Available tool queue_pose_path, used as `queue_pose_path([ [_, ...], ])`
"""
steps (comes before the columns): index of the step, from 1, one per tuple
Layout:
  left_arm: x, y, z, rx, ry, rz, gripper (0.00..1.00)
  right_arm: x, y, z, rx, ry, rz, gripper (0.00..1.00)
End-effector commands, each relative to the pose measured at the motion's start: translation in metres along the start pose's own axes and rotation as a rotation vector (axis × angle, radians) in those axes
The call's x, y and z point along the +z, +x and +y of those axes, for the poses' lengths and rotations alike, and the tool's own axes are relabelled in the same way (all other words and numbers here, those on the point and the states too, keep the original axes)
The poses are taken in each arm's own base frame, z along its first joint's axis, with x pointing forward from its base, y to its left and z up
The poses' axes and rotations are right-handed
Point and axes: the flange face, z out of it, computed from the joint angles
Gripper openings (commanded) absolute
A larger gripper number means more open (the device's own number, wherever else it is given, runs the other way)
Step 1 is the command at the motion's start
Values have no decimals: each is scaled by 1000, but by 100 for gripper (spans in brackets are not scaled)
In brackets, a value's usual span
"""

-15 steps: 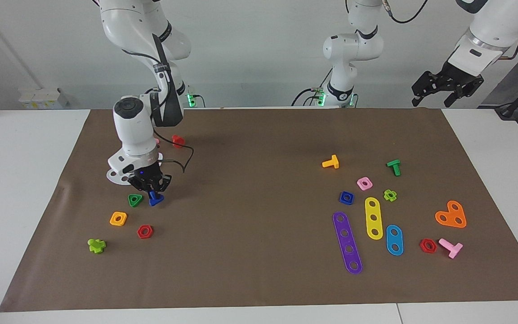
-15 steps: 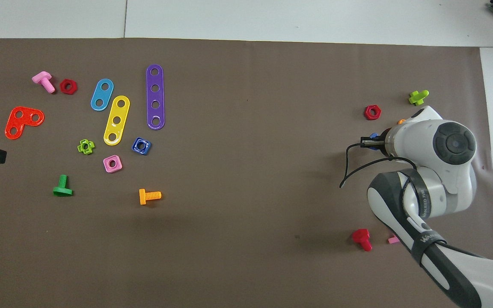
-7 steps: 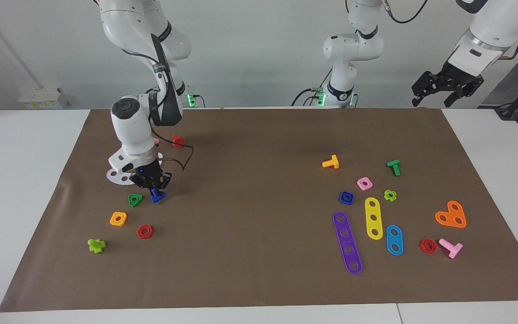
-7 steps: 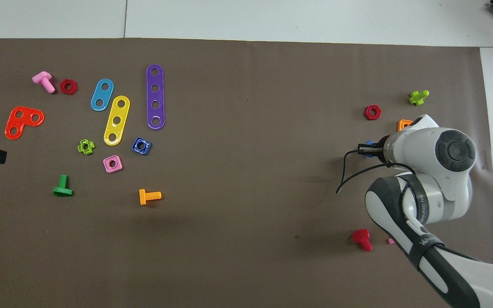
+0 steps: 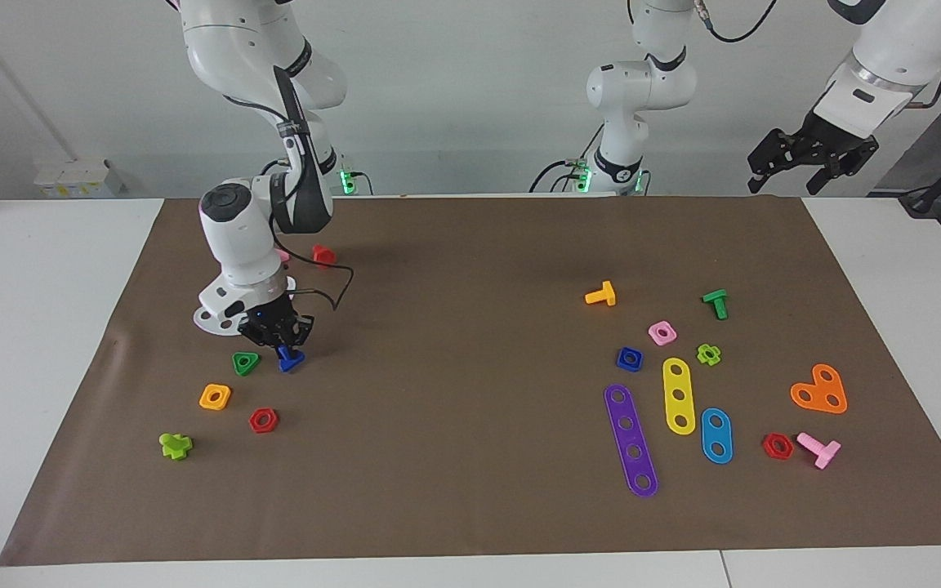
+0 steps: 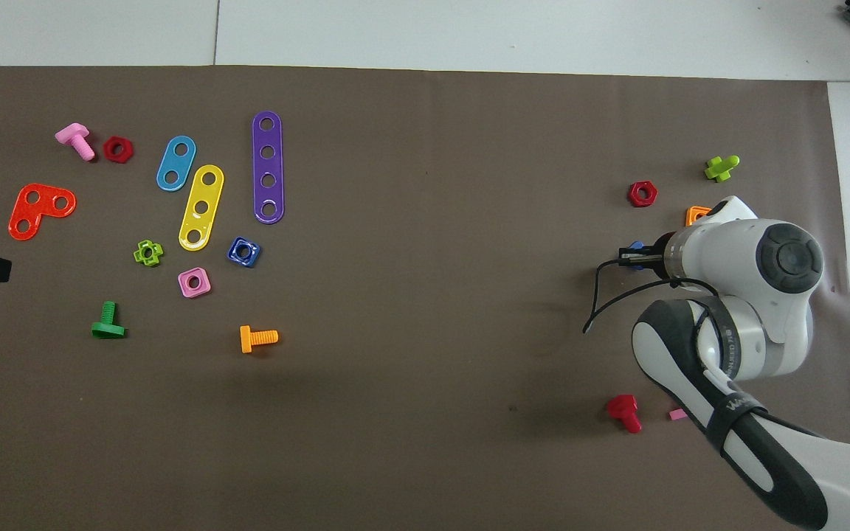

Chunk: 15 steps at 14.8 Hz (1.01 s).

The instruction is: Unscrew and place screws in storage area

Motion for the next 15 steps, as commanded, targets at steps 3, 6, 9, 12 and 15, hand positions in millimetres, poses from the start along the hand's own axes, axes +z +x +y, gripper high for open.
queue_pose_path([
  [3,0,-9,-1,2,-17,0,100,3,3,6,-18,15,10,100],
  [6,0,-9,-1,2,-18,2,100,-13,12,-4,-4,17,12,100],
  [9,0,-9,-1,2,-18,0,100,-71,57,-5,69,6,-27,100],
  [12,0,-9,-1,2,-18,0,100,-103,75,4,80,-9,-25,100],
  [15,0,-9,-1,2,-18,0,100,-150,71,11,89,-19,-46,100],
])
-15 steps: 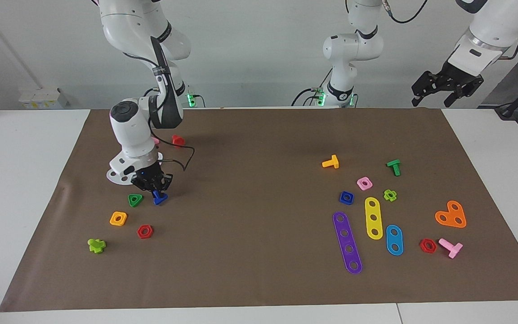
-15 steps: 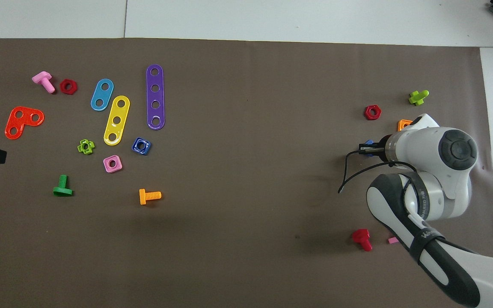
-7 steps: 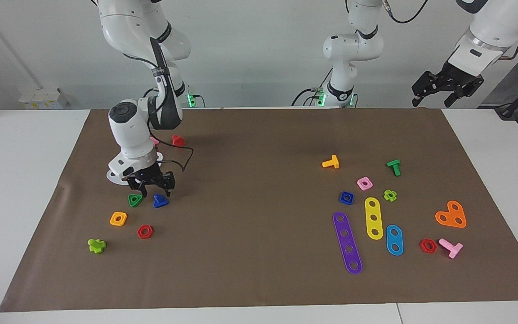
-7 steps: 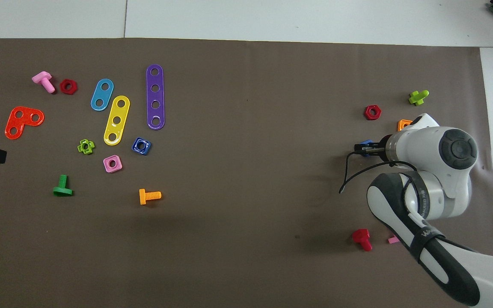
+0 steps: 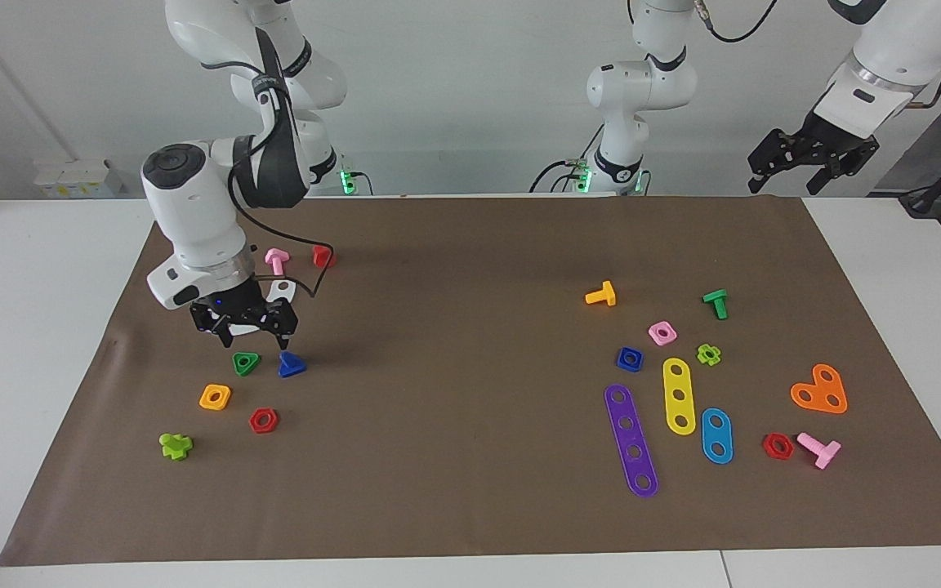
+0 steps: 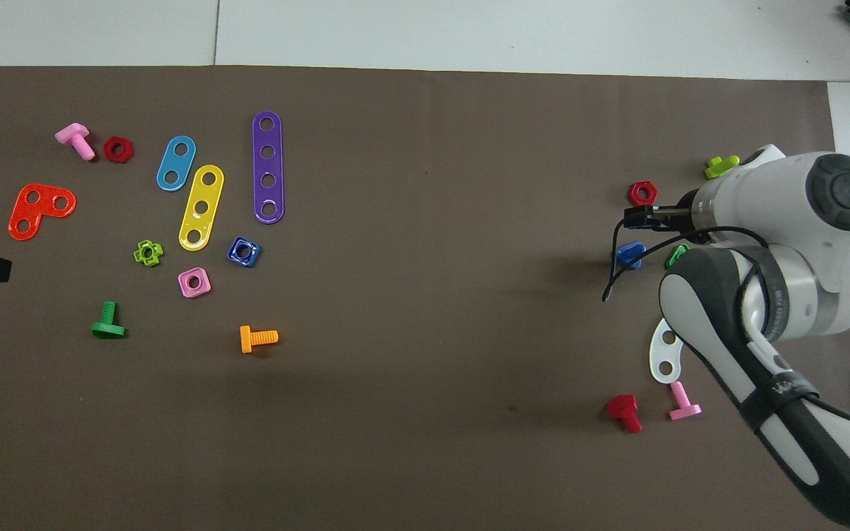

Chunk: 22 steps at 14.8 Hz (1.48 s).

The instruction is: Unscrew and place screws in storage area

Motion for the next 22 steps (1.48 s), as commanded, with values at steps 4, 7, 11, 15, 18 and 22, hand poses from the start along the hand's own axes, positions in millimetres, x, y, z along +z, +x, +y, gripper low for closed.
queue_pose_path([
  [4,-1,-10,-1,2,-18,2,100,-122,-11,16,41,-11,-48,100],
  [7,0,-9,-1,2,-18,0,100,-172,-20,21,49,-21,-98,100],
  [11,0,-9,-1,2,-18,0,100,-230,-37,37,77,-25,-66,100],
  [15,0,-10,-2,0,-17,0,100,-252,-67,51,88,-35,-143,100],
  [18,0,-9,-1,2,-18,0,100,-247,-70,45,68,-32,-158,100],
  [22,0,-9,-1,2,-18,0,100,-232,-66,61,54,-17,-205,100],
])
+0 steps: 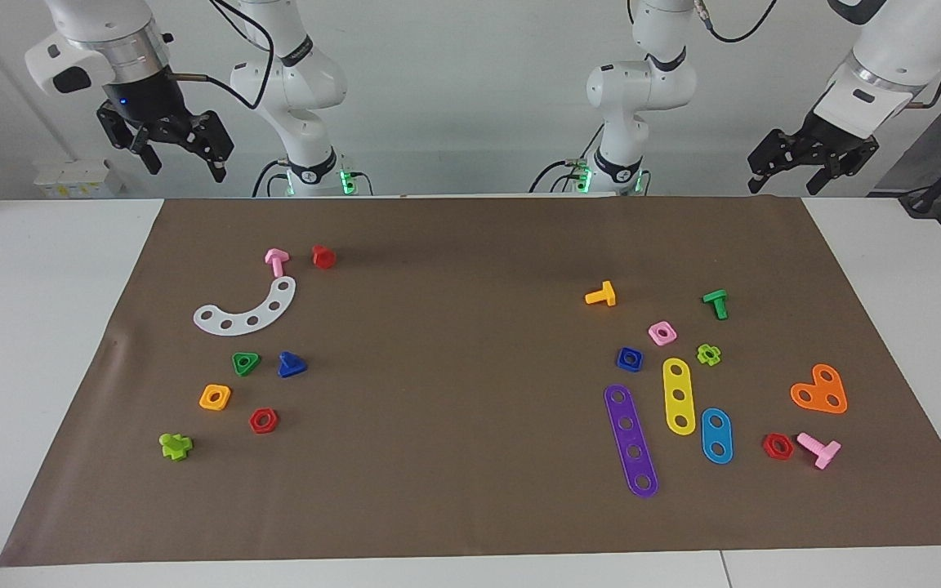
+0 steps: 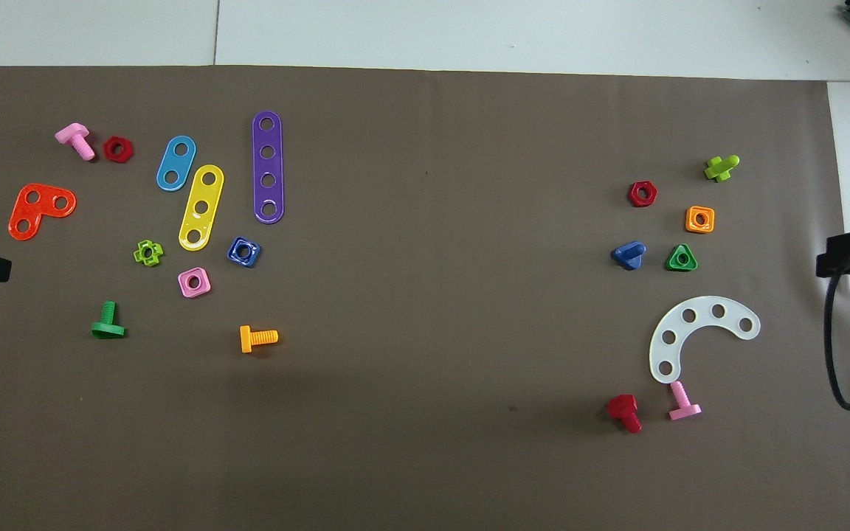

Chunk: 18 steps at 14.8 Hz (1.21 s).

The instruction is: Unscrew and place screws in storage area

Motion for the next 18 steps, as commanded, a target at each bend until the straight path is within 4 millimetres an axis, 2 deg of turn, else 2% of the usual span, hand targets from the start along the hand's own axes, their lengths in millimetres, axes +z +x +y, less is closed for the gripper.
queue_pose_path([
  [1,0,-9,-1,2,-17,0,100,15,8,10,-16,15,-38,100],
  [3,0,-9,-1,2,-17,0,100,22,16,1,-30,-2,-46,100],
  [6,0,-10,-1,2,-18,-1,100,29,25,10,-40,7,-40,100],
  [11,0,-9,-1,2,-18,0,100,30,21,6,-47,12,-40,100],
  [18,0,-9,-1,2,-17,0,100,41,20,11,-77,1,-13,100],
])
